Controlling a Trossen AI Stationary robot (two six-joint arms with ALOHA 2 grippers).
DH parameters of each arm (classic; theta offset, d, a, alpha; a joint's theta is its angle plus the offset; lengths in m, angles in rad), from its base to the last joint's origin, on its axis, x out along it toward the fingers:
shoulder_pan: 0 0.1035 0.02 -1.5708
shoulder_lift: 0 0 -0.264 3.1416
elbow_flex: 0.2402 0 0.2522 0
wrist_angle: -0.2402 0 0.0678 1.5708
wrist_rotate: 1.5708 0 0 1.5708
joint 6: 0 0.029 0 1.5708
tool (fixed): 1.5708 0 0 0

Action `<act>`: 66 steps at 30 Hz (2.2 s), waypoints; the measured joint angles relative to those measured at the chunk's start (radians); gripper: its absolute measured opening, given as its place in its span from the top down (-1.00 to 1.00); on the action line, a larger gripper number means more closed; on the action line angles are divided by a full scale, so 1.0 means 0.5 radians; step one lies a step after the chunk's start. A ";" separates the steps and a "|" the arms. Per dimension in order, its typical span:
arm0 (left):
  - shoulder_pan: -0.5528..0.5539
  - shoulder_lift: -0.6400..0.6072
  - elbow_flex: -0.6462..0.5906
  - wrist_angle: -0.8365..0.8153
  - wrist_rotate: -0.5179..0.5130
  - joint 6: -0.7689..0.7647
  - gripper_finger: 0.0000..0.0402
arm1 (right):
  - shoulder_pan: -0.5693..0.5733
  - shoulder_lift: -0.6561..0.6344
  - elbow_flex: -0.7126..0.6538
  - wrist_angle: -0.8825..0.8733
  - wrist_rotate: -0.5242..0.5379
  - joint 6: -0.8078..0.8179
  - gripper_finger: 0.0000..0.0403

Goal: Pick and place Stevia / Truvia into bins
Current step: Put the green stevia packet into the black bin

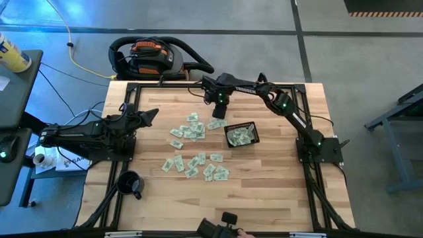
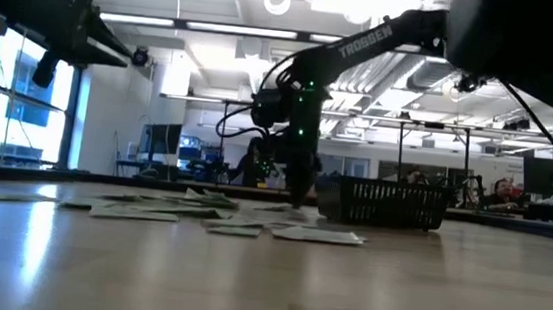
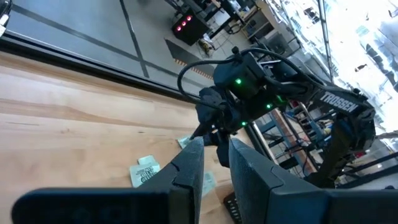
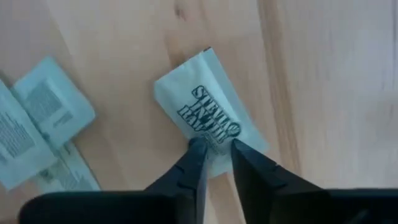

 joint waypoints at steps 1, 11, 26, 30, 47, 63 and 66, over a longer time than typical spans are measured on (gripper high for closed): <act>0.000 0.000 0.000 0.000 0.000 0.004 0.45 | 0.000 0.002 0.019 -0.042 0.011 0.026 0.71; 0.000 0.000 0.000 -0.001 0.018 0.014 0.45 | 0.083 -0.164 0.269 -0.283 -0.375 0.165 0.98; 0.000 0.000 -0.001 0.001 0.161 0.119 0.45 | 0.066 -0.272 -0.281 0.083 -0.126 0.087 0.11; 0.000 0.000 0.000 0.001 0.160 0.101 0.45 | 0.061 -0.272 -0.281 0.267 -0.064 -0.143 -0.21; 0.000 0.000 0.000 0.001 0.054 0.050 0.45 | -0.034 -0.132 -0.278 0.380 -0.181 -0.196 -0.07; 0.000 0.000 0.000 -0.057 0.028 0.050 0.45 | -0.012 -0.132 -0.179 -0.068 -0.293 0.169 0.95; 0.000 0.000 0.000 -0.070 0.035 0.050 0.45 | 0.068 -0.245 -0.106 -0.176 -0.259 0.196 0.97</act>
